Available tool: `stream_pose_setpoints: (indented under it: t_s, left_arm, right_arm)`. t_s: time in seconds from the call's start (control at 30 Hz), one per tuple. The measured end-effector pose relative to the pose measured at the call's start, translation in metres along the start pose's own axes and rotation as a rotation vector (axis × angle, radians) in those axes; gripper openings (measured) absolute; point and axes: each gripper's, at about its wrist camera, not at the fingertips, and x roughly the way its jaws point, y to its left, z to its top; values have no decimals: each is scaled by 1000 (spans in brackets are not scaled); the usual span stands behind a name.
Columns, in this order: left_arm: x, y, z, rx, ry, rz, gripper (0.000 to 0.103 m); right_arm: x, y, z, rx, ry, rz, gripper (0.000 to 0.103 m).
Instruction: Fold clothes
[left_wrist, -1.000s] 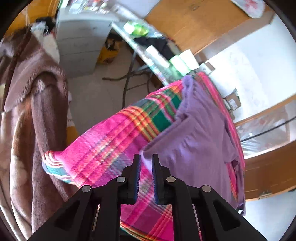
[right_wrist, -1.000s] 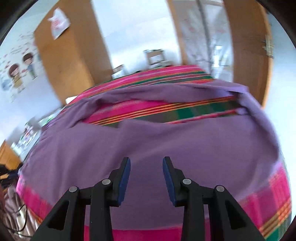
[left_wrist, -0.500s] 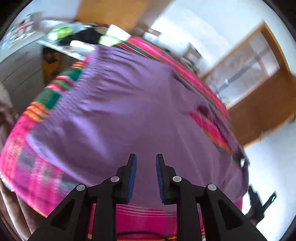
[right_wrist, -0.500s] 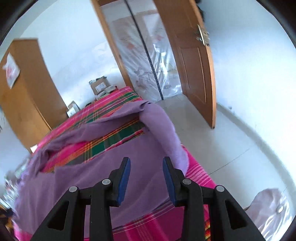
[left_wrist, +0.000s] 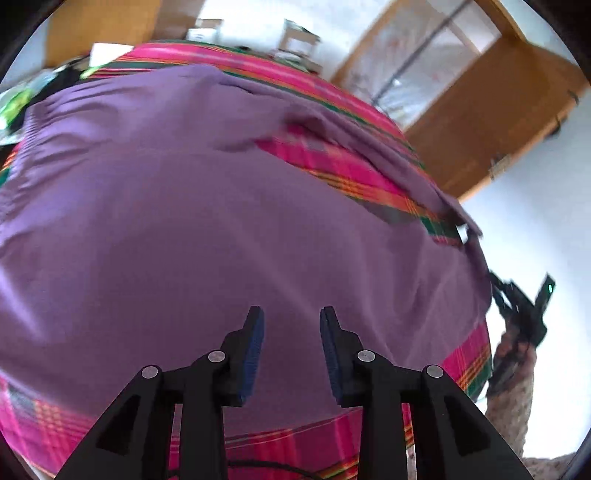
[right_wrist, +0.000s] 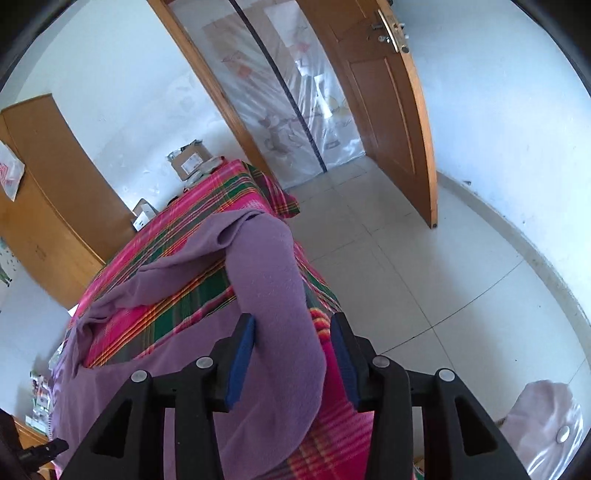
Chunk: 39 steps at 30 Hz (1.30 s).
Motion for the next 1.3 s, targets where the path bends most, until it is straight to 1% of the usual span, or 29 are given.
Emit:
stream_pose_setpoints:
  t_s: [0.1, 0.17, 0.37, 0.43, 0.47, 0.5, 0.6, 0.7, 0.83, 0.93, 1.07, 1.17, 1.3]
  left_arm:
    - [15, -13, 0, 35, 40, 3, 33]
    - [22, -19, -2, 45, 58, -1, 33]
    - [33, -31, -1, 75, 76, -7, 33]
    - [34, -33, -1, 79, 78, -7, 33]
    - [34, -34, -1, 81, 79, -8, 33]
    - [34, -34, -1, 82, 80, -8, 33]
    - [35, -37, -1, 87, 83, -9, 33]
    - [38, -39, -1, 88, 84, -10, 33]
    - [40, -45, -2, 108, 85, -20, 33]
    - [42, -49, -4, 117, 86, -25, 33]
    - [44, -53, -8, 126, 90, -27, 33]
    - [45, -55, -10, 137, 99, -36, 33]
    - [43, -58, -16, 157, 105, -36, 33]
  right_arm:
    - [7, -11, 9, 45, 2, 68, 44]
    - [14, -17, 14, 73, 21, 93, 46]
    - [36, -13, 26, 41, 66, 89, 46]
    - [39, -13, 27, 51, 66, 101, 46]
    - [40, -12, 26, 54, 65, 117, 38]
    - [40, -12, 26, 56, 63, 133, 23]
    - [36, -10, 25, 49, 43, 139, 7]
    - [30, -7, 24, 38, 21, 137, 6]
    - [9, -12, 24, 57, -49, 105, 5]
    - [-11, -16, 24, 55, -112, 50, 5]
    - [-29, -20, 24, 51, -163, -8, 5]
    - [-37, -26, 24, 61, -182, -31, 5]
    - [-36, -37, 22, 95, -170, -60, 5]
